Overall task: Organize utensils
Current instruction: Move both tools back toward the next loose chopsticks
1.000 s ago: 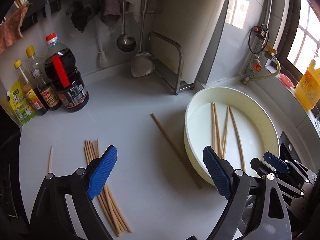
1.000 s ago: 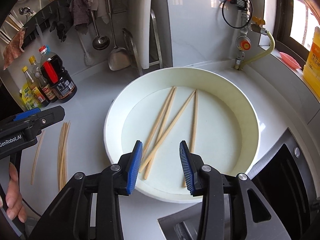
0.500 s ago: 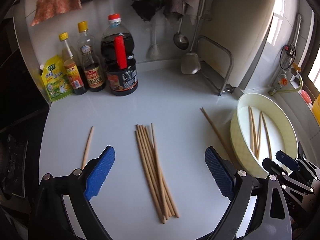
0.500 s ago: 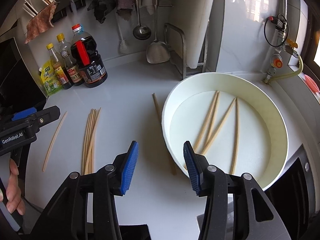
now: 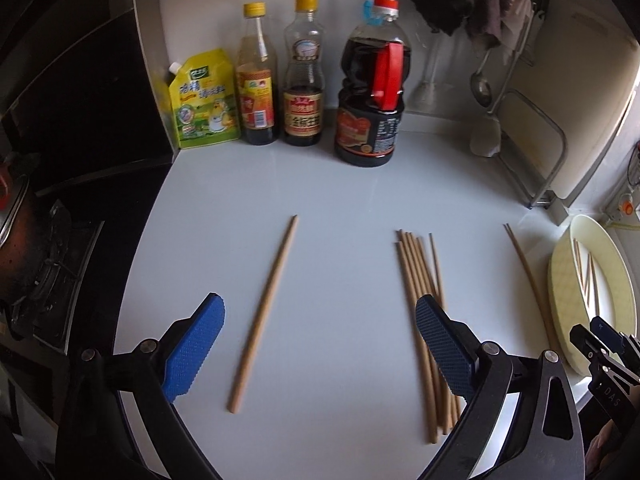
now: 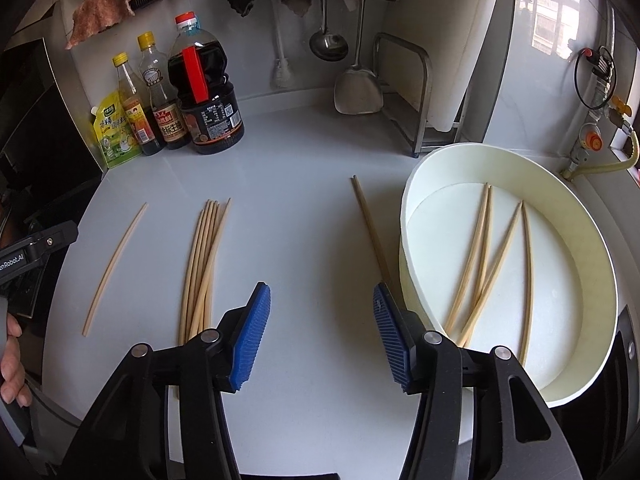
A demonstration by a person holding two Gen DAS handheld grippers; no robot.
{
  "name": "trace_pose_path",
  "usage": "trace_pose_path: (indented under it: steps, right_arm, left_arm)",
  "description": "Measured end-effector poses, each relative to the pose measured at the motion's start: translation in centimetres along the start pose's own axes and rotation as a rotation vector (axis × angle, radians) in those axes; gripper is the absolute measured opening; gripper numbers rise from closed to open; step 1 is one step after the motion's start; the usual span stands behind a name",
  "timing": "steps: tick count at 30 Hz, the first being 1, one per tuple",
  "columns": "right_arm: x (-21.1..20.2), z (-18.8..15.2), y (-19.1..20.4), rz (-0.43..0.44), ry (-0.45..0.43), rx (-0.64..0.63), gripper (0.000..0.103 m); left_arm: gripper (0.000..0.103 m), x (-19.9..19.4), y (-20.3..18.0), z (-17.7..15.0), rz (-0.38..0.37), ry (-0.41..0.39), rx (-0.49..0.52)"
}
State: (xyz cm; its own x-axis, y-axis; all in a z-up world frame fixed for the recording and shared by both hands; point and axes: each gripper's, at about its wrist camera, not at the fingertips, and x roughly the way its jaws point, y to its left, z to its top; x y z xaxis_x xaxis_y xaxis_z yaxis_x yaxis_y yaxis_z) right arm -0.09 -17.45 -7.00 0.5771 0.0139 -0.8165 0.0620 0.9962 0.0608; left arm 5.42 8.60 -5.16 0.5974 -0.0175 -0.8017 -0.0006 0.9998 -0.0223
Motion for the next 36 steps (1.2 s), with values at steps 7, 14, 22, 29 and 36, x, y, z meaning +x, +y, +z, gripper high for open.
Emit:
trace_pose_path:
  steps: [7,14,22,29,36]
  right_arm:
    - [2.9,-0.1,1.4,-0.025,-0.002,-0.061,0.052]
    - [6.1,0.5,2.0,-0.116,0.026,-0.145,0.053]
    - [8.6,1.5,2.5,-0.154,0.049,-0.198,0.054]
    - [9.8,2.1,2.6,-0.142,0.064,-0.208,0.054]
    - [10.1,2.3,2.5,-0.138,0.062,-0.209,0.054]
  left_arm:
    - [0.095,2.7,3.5,-0.8,0.045,0.036,-0.039]
    - [0.095,5.2,4.7,-1.6,0.055,0.06,-0.047]
    - [0.095,6.8,5.1,-1.8,0.041,0.075,-0.053]
    - [0.095,7.5,4.9,-1.8,0.044,0.084,-0.046]
    - [0.095,7.7,4.8,-1.9,0.056,0.089,-0.04]
